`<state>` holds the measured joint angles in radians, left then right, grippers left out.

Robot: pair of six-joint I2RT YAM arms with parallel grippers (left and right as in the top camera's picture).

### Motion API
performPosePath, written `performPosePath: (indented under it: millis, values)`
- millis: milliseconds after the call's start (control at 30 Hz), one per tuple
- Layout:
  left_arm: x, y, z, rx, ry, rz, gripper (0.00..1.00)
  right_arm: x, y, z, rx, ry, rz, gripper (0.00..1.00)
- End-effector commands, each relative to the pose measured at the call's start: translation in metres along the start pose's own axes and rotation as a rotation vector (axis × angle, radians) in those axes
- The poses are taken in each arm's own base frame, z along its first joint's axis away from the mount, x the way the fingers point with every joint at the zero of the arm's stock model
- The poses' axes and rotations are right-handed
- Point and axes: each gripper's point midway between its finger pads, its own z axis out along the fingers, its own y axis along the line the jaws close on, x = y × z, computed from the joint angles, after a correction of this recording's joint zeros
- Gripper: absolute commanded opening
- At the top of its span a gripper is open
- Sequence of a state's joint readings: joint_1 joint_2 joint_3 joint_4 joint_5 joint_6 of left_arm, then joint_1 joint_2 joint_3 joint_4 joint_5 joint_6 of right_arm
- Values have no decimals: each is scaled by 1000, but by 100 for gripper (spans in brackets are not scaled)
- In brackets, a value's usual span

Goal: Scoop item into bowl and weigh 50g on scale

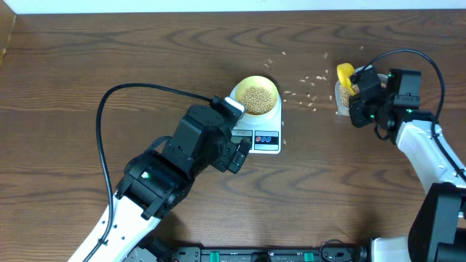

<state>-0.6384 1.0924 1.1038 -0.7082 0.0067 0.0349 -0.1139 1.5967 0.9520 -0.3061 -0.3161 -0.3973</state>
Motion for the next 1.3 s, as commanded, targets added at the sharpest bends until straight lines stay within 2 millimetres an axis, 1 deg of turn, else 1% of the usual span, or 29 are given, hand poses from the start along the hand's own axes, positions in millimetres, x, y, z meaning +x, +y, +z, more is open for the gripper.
performPosePath:
  millis: [0,133,333,400,700,900,1033,1067,1200,1233,1267]
  values:
    - [1,0,1,6,8,14,97,-3,7,-2,-80,-31,73,1]
    - [1,0,1,6,8,14,97,-3,8,-2,-86,-34,129,1]
    - [1,0,1,6,8,14,97,-2,6,-2,-86,-23,317,1]
    - [1,0,1,6,8,14,97,0,6,-2,-87,-15,350,1]
    - [1,0,1,6,8,14,97,22,17,-4,-110,84,429,1]
    - [1,0,1,6,8,14,97,25,18,-4,-111,99,460,1]
    - [1,0,1,5,8,14,97,29,12,-4,-71,115,495,2]
    - [1,0,1,6,8,14,97,32,10,-4,-49,126,513,6]
    - [1,0,1,6,8,14,97,46,-1,-5,43,173,587,38]
    - [1,0,1,5,8,14,97,47,-2,-6,50,176,595,42]
    - [1,0,1,6,8,14,97,48,-3,-6,55,179,601,49]
